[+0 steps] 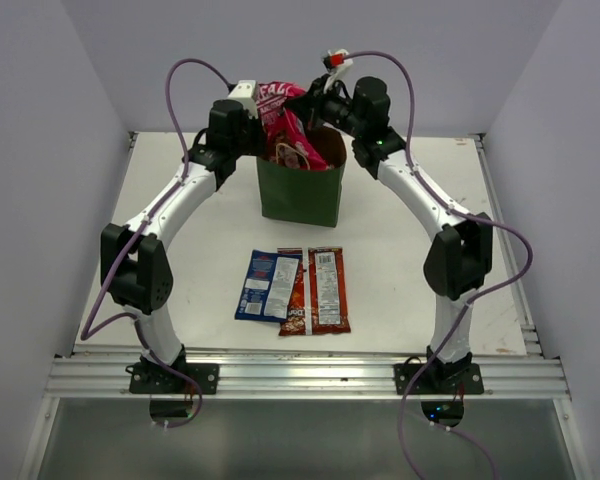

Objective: Place the snacks into the paper bag

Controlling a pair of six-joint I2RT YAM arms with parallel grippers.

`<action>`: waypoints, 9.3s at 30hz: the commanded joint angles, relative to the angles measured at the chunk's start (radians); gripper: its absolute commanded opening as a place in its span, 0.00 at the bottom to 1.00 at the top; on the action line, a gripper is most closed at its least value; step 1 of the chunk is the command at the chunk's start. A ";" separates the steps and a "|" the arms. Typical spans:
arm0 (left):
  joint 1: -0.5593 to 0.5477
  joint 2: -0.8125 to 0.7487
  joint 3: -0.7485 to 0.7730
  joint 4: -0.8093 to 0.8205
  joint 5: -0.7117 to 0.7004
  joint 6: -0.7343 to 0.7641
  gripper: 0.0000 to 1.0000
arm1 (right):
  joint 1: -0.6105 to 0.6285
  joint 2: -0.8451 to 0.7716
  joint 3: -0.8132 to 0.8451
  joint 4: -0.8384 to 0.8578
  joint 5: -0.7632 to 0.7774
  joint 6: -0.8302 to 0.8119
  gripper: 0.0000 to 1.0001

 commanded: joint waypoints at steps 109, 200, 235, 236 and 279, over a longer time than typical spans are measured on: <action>-0.008 -0.025 -0.041 -0.079 0.025 -0.008 0.00 | 0.286 -0.658 -1.108 -0.349 0.608 0.252 0.00; 0.008 -0.027 -0.041 -0.088 0.028 0.000 0.00 | 0.111 -0.145 0.228 -0.576 0.502 -0.256 0.61; 0.009 -0.034 -0.056 -0.065 0.066 -0.022 0.00 | 0.084 -0.109 -0.056 -0.584 0.389 -0.168 0.37; 0.009 -0.037 -0.056 -0.065 0.066 -0.022 0.00 | 0.084 -0.075 -0.022 -0.594 0.379 -0.159 0.37; 0.009 -0.086 -0.089 -0.065 0.046 -0.031 0.00 | 0.289 -0.749 -0.549 -0.427 0.519 -0.113 0.74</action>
